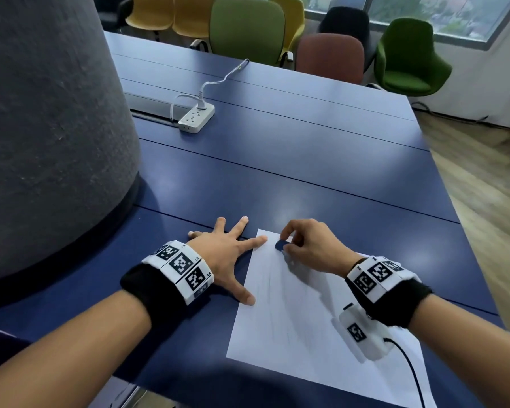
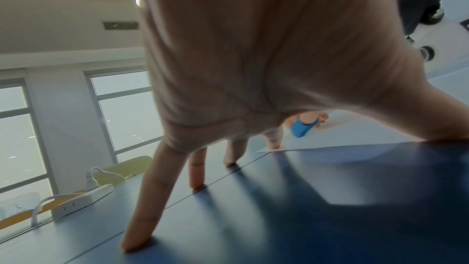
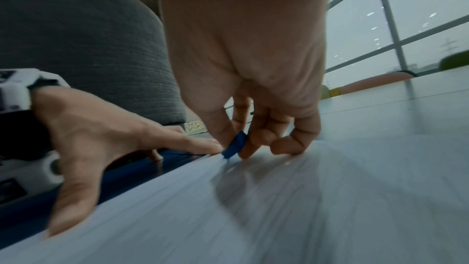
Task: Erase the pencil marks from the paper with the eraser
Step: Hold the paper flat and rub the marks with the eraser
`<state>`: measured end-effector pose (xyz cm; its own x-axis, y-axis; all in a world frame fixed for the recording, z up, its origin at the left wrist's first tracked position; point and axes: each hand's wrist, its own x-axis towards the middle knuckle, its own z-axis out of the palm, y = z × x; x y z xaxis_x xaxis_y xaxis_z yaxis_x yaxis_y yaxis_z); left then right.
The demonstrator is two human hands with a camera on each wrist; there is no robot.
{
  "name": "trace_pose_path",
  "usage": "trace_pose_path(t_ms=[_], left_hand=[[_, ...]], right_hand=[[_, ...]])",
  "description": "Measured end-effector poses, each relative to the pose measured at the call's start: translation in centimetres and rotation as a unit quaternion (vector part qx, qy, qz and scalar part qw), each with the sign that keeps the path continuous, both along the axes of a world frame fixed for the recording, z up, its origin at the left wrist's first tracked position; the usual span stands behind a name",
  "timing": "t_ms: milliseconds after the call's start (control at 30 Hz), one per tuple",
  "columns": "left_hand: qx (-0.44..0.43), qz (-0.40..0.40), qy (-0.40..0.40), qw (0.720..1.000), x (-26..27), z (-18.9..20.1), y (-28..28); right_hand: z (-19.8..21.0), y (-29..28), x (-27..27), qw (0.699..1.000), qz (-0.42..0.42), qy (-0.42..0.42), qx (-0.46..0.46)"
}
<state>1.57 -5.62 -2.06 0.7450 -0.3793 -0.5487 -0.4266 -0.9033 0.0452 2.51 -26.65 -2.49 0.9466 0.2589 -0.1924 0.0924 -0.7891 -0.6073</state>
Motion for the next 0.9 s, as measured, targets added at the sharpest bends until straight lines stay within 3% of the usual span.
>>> trace_pose_path(t_ms=[67, 233, 367, 533, 700, 900], left_hand=[[-0.003, 0.004, 0.002, 1.000, 0.1, -0.2, 0.0], [-0.002, 0.005, 0.006, 1.000, 0.2, -0.3, 0.0], [-0.001, -0.002, 0.001, 1.000, 0.1, -0.3, 0.0], [0.004, -0.008, -0.005, 1.000, 0.2, -0.2, 0.1], [0.001, -0.008, -0.008, 1.000, 0.1, -0.2, 0.1], [0.004, -0.003, -0.002, 1.000, 0.1, -0.1, 0.0]], right_hand=[[-0.1, -0.2, 0.5, 1.000, -0.022, 0.000, 0.011], [0.4, -0.2, -0.7, 0.996, 0.068, 0.051, -0.004], [0.1, 0.0, 0.1, 1.000, 0.011, 0.001, 0.003], [0.0, 0.7, -2.0, 0.997, 0.077, 0.029, -0.008], [0.1, 0.9, -0.4, 1.000, 0.012, -0.026, -0.002], [0.3, 1.6, -2.0, 0.995, 0.094, 0.001, -0.024]])
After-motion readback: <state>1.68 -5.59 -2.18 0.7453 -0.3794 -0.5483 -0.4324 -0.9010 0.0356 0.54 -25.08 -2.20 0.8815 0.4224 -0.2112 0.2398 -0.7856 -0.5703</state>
